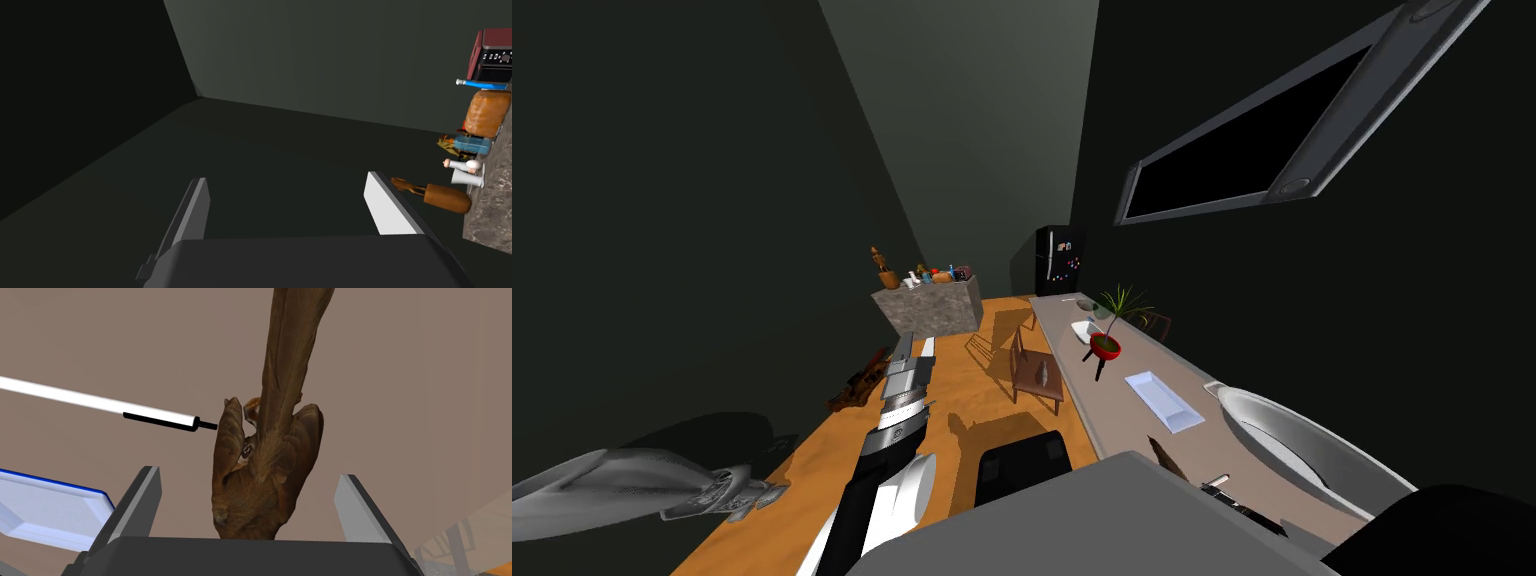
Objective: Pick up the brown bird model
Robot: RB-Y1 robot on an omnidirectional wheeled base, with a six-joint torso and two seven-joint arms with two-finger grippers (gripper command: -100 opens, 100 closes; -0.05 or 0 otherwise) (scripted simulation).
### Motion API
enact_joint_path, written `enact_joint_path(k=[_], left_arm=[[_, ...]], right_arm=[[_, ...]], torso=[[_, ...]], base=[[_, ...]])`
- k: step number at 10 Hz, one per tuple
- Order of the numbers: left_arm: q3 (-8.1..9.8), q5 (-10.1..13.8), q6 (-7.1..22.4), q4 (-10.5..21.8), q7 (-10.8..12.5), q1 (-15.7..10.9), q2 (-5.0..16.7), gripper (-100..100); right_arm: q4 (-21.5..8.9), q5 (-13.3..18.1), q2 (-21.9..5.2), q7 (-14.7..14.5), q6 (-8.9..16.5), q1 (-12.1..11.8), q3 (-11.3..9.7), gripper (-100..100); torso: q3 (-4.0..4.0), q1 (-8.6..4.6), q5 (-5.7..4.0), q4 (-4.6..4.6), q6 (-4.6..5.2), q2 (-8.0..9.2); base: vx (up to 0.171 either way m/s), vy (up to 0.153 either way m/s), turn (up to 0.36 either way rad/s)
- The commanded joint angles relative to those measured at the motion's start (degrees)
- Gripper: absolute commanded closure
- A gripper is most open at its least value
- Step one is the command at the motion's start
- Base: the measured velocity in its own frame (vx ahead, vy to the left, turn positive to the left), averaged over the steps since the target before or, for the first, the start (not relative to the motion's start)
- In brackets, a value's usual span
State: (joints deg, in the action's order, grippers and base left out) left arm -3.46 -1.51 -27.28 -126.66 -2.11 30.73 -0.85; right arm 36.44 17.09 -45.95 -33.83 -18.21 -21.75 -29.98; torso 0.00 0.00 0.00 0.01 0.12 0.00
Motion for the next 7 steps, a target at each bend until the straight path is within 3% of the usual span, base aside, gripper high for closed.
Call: enact_joint_path(k=[1, 2, 3, 6, 7], left_arm=[[0.00, 0.00, 0.00, 0.00, 0.00, 0.00, 0.00, 0], [0.01, 0.00, 0.00, 0.00, 0.00, 0.01, 0.00, 0], [0.00, 0.00, 0.00, 0.00, 0.00, 0.01, 0.00, 0], [0.01, 0.00, 0.00, 0.00, 0.00, 0.01, 0.00, 0], [0.00, 0.00, 0.00, 0.00, 0.00, 0.01, 0.00, 0]], right_arm=[[-1.59, 2.86, 0.92, -0.54, -1.16, 1.32, 1.53, -100], [-1.59, 3.25, 0.92, -0.54, -1.16, 1.32, 1.53, -100], [-3.19, 5.55, 1.84, -1.07, -2.31, 2.65, 3.06, -100], [-4.78, 9.75, 2.76, -1.61, -3.47, 3.97, 4.59, -100], [-6.37, 11.67, 3.67, -2.14, -4.62, 5.29, 6.12, -100]], torso=[[0.00, 0.00, 0.00, 0.00, 0.00, 0.00], [-0.05, 0.00, 0.00, -0.02, 0.05, -0.10], [-0.10, 0.05, 0.01, -0.04, 0.00, -0.18], [-0.15, 0.01, 0.00, -0.06, 0.02, -0.27], [-0.14, 0.03, 0.01, -0.05, -0.01, -0.24]], base=[[0.037, -0.026, -0.224], [0.058, -0.011, -0.149], [0.092, -0.027, -0.282], [0.066, -0.017, -0.154], [0.076, -0.016, -0.202]])
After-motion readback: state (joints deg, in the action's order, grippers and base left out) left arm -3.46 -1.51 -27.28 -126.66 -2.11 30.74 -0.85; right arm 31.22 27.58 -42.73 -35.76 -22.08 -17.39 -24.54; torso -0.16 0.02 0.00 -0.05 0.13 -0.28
